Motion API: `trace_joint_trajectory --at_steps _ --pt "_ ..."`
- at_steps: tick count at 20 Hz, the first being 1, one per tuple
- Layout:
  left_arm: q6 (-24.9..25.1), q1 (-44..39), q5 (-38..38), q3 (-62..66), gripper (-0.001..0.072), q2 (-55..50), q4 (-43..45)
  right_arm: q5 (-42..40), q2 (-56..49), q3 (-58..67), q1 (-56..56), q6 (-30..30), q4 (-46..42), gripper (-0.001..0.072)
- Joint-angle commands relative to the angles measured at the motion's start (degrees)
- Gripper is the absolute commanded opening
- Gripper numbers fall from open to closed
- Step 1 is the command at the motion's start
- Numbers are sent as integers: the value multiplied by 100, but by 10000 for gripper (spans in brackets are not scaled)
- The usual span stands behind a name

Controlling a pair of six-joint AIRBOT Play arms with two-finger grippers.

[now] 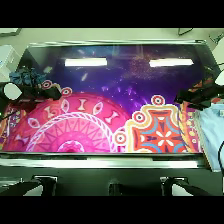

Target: Fold the clothes and pants, and hang the long-sleeved shirts on hangers.

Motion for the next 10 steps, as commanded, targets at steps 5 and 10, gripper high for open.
trace_joint_trajectory --at_steps 5,10 --pt "-1314 2551 -708 1606 716 -695 -181 -750 -11 -4 7 -107 -39 678" --pt "-529 4940 -1622 1016 720 -1178 -2000 -531 -11 -4 11 -109 485 677"
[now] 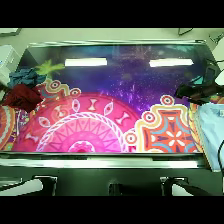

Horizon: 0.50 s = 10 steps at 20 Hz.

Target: Fold the clothes and pants, and hang the long-sleeved shirts on hangers.

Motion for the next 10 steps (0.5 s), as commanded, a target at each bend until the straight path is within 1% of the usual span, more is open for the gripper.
trace_joint_trajectory --at_steps 1,3,4,6,8,9,10 --pt "623 1255 -256 -522 720 -227 -852 72 -2 -2 7 -24 479 677" --pt "929 1311 546 -1176 720 -304 -1086 17 -7 -2 9 -28 728 677" --pt "1340 1309 1029 -1451 720 -415 -1591 -46 -7 -2 7 -68 774 677" --pt "2343 1235 1672 -1700 720 -772 -2986 -140 -7 -2 7 -136 782 678" --pt "3320 1073 1888 -1679 719 -1202 -4343 -79 -7 -2 7 -131 785 677" --pt "3711 964 1961 -1641 719 -1408 -4874 -15 -7 -2 7 -125 787 677" --pt "3934 855 2026 -1589 719 -1580 -5167 61 -7 -2 7 -105 802 677"
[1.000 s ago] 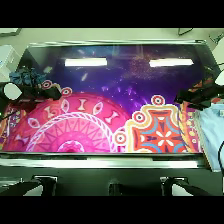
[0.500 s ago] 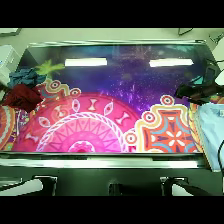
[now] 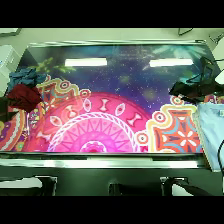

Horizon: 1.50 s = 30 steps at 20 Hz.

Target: Fold the clothes and pants, and hang the long-sleeved shirts on hangers.

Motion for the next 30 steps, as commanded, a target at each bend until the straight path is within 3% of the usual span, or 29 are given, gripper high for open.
trace_joint_trajectory --at_steps 1,6,7,8,9,12,15,20,23,25,27,30 --pt "1305 -280 557 20 719 -651 -1770 212 -4 0 4 79 92 677" --pt "1261 -741 1021 485 712 -1270 -1768 1121 -4 2 4 219 269 678" --pt "1121 -791 1071 529 596 -1338 -1766 1298 -4 0 4 219 352 678" --pt "1047 -798 1045 533 238 -1373 -1766 1471 -4 2 4 223 437 678" --pt "1108 -798 922 538 30 -1357 -1768 1591 -4 2 4 223 505 678" --pt "1792 -892 822 546 25 -785 -1768 1823 -4 2 4 216 564 678" --pt "2363 -1110 822 540 25 586 -1764 1674 -4 2 4 214 562 678" --pt "2321 -2319 793 455 25 3432 -1412 1362 -2 2 4 216 693 678" --pt "1226 -3768 1075 -44 24 4656 -791 1432 2 2 4 214 688 678" --pt "466 -4992 1652 -678 25 5128 -409 1438 2 2 4 212 688 678" --pt "-260 -6341 2754 -1447 25 5243 -321 1445 2 2 4 173 684 678" --pt "-957 -8446 5396 -2540 24 4846 -358 1443 2 2 4 164 546 678"
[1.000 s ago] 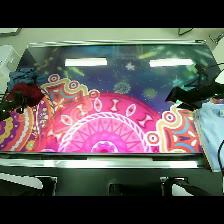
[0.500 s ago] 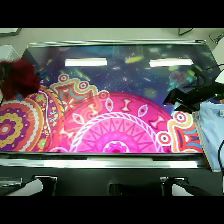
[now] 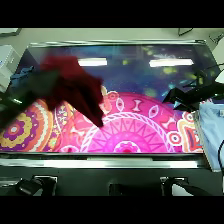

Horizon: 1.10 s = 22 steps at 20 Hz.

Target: Fold the clothes and pants, and hang the long-sleeved shirts on hangers.

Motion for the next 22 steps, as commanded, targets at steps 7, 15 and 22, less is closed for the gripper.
trace_joint_trajectory --at_steps 7,15,22 --pt "-1635 -3322 2841 -1447 28 -2879 -2538 76 2 -2 4 -24 -321 678" --pt "380 1370 -4164 -813 717 -2398 -935 444 251 -1331 7 -260 -162 699" --pt "192 3394 -4251 -1040 714 -2087 855 -680 638 -3871 7 -800 942 700"
